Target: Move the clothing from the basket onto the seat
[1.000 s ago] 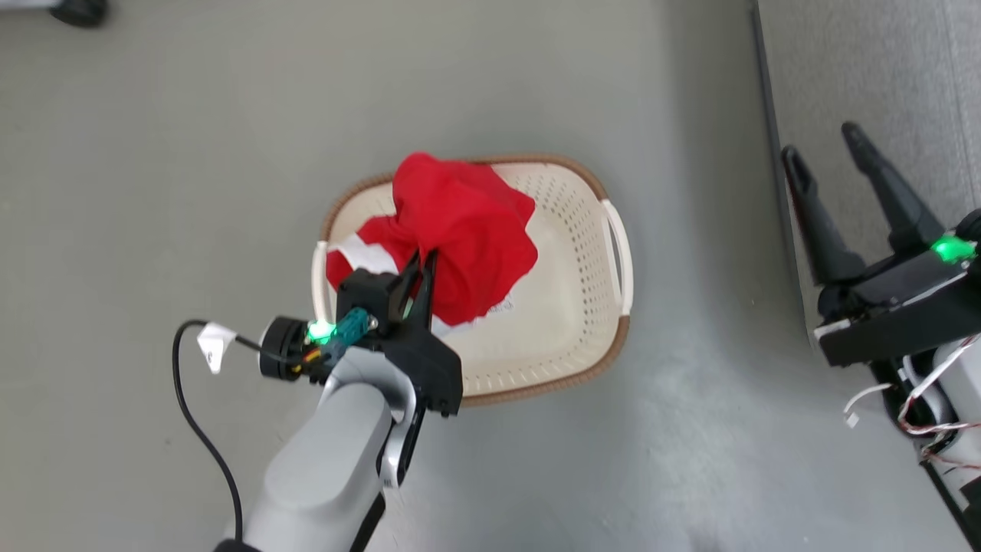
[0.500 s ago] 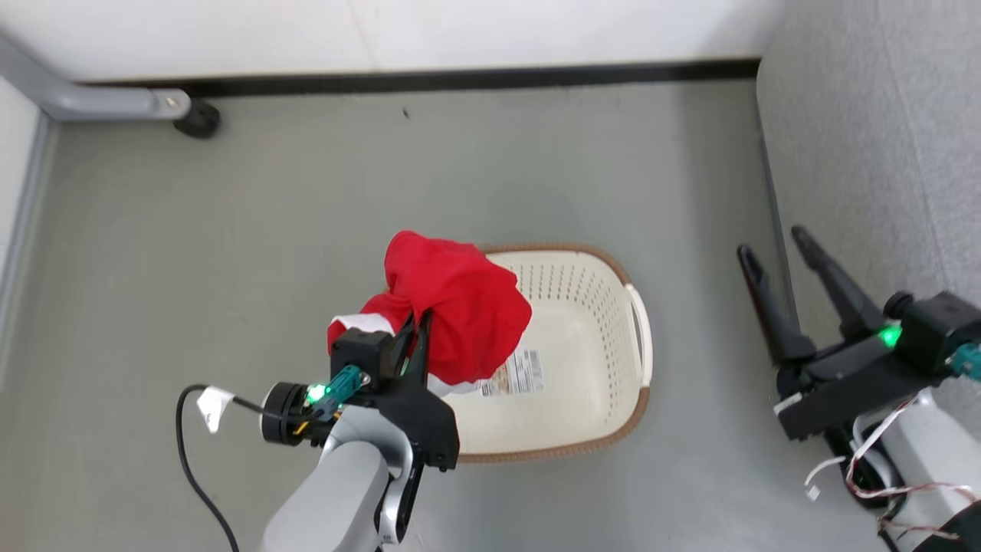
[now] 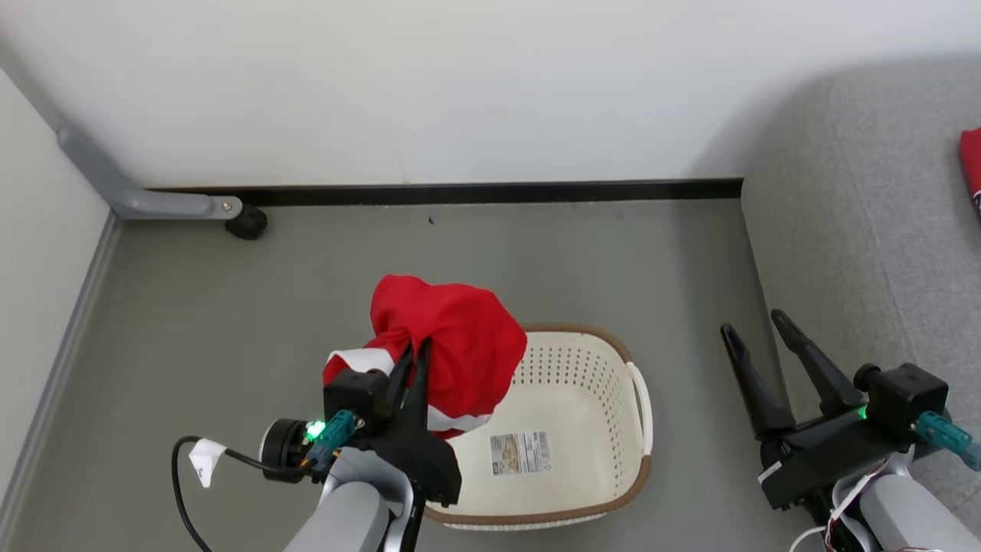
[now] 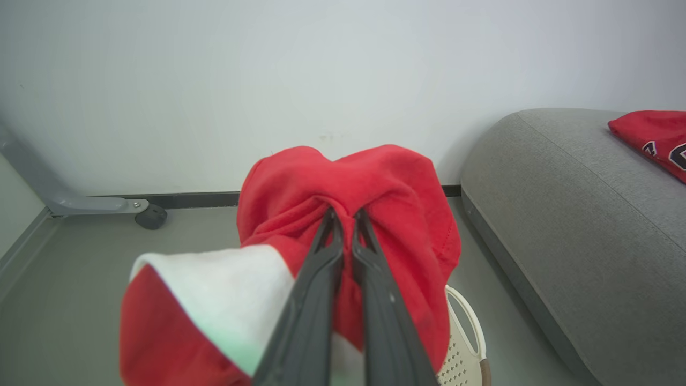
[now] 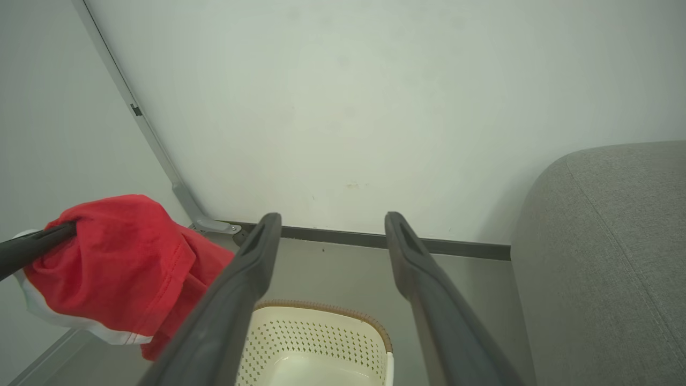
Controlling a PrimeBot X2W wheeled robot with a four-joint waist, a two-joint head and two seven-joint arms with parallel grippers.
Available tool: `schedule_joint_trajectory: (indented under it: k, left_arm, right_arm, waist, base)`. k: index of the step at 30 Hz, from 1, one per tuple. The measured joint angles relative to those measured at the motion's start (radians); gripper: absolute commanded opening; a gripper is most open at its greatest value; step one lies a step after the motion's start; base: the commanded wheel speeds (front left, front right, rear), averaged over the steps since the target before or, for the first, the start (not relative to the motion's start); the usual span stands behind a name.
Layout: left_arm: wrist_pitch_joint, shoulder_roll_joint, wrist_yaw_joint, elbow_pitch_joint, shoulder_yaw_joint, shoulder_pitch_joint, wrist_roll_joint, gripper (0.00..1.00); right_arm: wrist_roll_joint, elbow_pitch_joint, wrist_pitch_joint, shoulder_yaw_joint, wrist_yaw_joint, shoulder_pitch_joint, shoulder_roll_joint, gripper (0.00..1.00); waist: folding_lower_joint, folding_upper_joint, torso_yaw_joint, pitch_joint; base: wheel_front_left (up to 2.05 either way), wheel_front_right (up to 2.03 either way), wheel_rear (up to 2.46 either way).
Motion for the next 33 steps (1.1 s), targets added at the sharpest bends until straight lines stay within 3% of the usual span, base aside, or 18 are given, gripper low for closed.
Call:
schedule_joint_trajectory:
  k: [17, 33]
  left_arm:
    - [0.0, 0.001, 0.0, -0.337, 0.04, 0.03, 0.128, 0.0]
    - [0.0, 0.01, -0.012, -0.533, 0.024, -0.031, 0.193, 0.0]
  right_arm:
    - [-0.029, -0.008, 0.0, -0.023, -0.009, 0.036, 0.039, 1.0]
    - [-0.053, -0.013, 0.0, -0.033, -0.008, 0.047, 0.052, 1.0]
  waist:
    - [0.0002, 0.0002, 0.012, -0.057]
    - [0.0002, 0.0002, 0.008, -0.049]
  base:
    - [0.0, 0.0, 0.0]
    - [0.0, 0.0, 0.0]
